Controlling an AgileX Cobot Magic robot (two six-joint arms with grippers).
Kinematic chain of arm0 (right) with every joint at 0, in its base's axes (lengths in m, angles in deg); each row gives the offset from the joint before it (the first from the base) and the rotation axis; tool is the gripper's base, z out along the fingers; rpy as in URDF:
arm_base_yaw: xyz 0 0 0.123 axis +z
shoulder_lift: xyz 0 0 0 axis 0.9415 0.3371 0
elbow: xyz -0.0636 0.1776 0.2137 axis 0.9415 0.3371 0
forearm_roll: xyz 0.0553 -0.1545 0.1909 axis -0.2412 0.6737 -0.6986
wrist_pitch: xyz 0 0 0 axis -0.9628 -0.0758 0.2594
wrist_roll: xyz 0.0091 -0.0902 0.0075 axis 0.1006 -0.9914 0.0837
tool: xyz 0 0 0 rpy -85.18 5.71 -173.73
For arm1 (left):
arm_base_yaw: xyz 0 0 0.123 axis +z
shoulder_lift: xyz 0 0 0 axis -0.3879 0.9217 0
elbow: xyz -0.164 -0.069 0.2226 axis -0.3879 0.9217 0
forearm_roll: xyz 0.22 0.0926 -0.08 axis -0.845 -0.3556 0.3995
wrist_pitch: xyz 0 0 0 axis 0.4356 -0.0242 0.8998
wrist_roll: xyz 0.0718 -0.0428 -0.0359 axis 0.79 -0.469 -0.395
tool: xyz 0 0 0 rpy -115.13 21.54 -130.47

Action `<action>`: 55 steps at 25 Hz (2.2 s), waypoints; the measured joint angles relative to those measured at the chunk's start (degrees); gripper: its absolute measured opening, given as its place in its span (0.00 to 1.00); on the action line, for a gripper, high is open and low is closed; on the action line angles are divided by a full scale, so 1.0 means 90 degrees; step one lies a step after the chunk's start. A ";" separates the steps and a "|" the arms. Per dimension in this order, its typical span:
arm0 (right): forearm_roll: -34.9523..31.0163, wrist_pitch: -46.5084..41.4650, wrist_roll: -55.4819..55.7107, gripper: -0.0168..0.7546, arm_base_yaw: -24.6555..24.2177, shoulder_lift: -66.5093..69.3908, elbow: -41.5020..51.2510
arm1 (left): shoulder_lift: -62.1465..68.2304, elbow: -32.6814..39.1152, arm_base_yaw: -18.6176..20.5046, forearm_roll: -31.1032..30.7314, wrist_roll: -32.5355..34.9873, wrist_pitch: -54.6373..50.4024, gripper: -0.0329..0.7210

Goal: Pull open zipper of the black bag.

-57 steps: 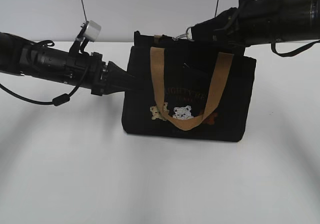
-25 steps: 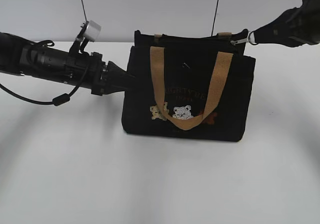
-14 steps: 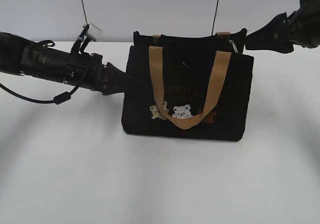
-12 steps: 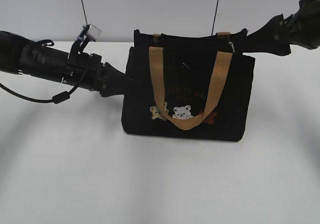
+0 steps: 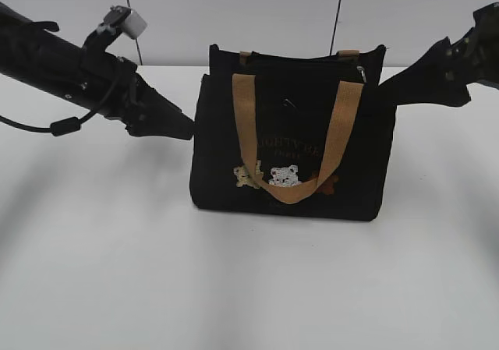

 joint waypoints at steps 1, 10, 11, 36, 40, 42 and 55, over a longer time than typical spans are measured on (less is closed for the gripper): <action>0.0117 -0.0056 0.0137 0.83 0.0000 -0.0061 0.0000 | -0.0127 0.0000 0.0000 -0.0204 -0.0220 0.0005 0.78; 0.0867 -0.0436 0.1087 0.83 0.0000 -0.0569 0.0000 | -0.1255 0.0192 -0.0186 -0.2020 -0.2205 0.0041 0.78; 0.0893 -0.0484 0.1141 0.82 0.0000 -0.0626 0.0000 | -0.1422 0.0252 -0.0245 -0.2191 -0.2388 -0.0037 0.78; 0.2742 -0.2570 0.4506 0.79 0.0000 -0.4498 0.0853 | -0.7722 0.2859 -0.0741 -0.5710 -0.7448 -0.0666 0.75; 0.2958 -0.2614 0.5013 0.79 0.0000 -0.5534 0.1200 | -0.8608 0.3013 -0.0749 -0.6586 -0.8401 -0.1086 0.74; 0.3212 -0.2614 0.5319 0.79 0.0000 -0.6026 0.1260 | -0.8967 0.3138 -0.0749 -0.6835 -0.8760 -0.1253 0.74; 0.5013 -0.2602 0.6452 0.79 0.0000 -0.8401 0.2535 | -1.1395 0.4201 -0.0749 -0.7052 -0.9534 -0.1132 0.74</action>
